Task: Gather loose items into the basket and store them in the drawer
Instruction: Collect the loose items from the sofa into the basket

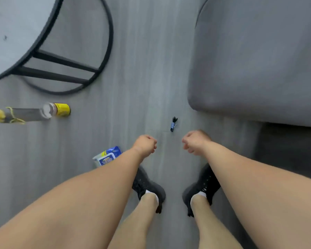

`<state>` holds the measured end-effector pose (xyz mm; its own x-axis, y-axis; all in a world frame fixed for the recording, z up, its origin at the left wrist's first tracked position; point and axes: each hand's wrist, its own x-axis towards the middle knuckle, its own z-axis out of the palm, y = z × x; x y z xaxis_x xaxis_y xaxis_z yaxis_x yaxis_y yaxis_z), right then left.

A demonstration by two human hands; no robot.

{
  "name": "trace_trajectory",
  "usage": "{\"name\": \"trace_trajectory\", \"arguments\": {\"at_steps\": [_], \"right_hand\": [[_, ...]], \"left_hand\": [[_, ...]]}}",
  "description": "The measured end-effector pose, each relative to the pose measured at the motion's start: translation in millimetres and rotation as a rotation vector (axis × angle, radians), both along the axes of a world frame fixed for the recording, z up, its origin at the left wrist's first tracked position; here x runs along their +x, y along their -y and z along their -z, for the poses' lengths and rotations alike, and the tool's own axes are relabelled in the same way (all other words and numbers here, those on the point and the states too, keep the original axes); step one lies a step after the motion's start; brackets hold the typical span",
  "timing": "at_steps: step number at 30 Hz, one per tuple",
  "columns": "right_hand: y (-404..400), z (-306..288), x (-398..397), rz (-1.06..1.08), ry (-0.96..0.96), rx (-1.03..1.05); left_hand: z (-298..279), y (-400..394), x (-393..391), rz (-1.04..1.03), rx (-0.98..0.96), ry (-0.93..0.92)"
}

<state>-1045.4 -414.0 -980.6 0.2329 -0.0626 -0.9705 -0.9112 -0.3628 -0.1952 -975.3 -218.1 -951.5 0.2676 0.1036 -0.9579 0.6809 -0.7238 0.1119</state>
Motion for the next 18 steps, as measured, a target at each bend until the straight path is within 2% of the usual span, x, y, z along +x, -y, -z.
{"name": "trace_trajectory", "arguments": {"at_steps": [6, 9, 11, 13, 15, 18], "right_hand": [[-34.0, 142.8, 39.2, -0.221, 0.229, -0.322], [-44.8, 183.0, 32.1, -0.437, 0.31, -0.39], [-47.3, 190.7, 12.0, -0.519, 0.288, -0.326], [-46.1, 170.1, -14.4, -0.431, 0.136, -0.187], [-38.7, 123.2, -40.5, -0.158, 0.031, -0.129], [-27.6, 24.6, -62.9, 0.199, 0.076, -0.089]], "left_hand": [[121.6, -12.8, -14.6, -0.111, -0.016, 0.007], [144.3, -15.3, -23.5, -0.179, -0.059, 0.02], [138.9, -20.0, -31.0, -0.223, -0.084, -0.018], [125.8, -26.4, -38.0, -0.24, -0.057, -0.017], [101.1, -28.7, -43.2, -0.237, -0.015, 0.032], [44.7, -8.6, -47.6, -0.214, 0.026, 0.108]]}}
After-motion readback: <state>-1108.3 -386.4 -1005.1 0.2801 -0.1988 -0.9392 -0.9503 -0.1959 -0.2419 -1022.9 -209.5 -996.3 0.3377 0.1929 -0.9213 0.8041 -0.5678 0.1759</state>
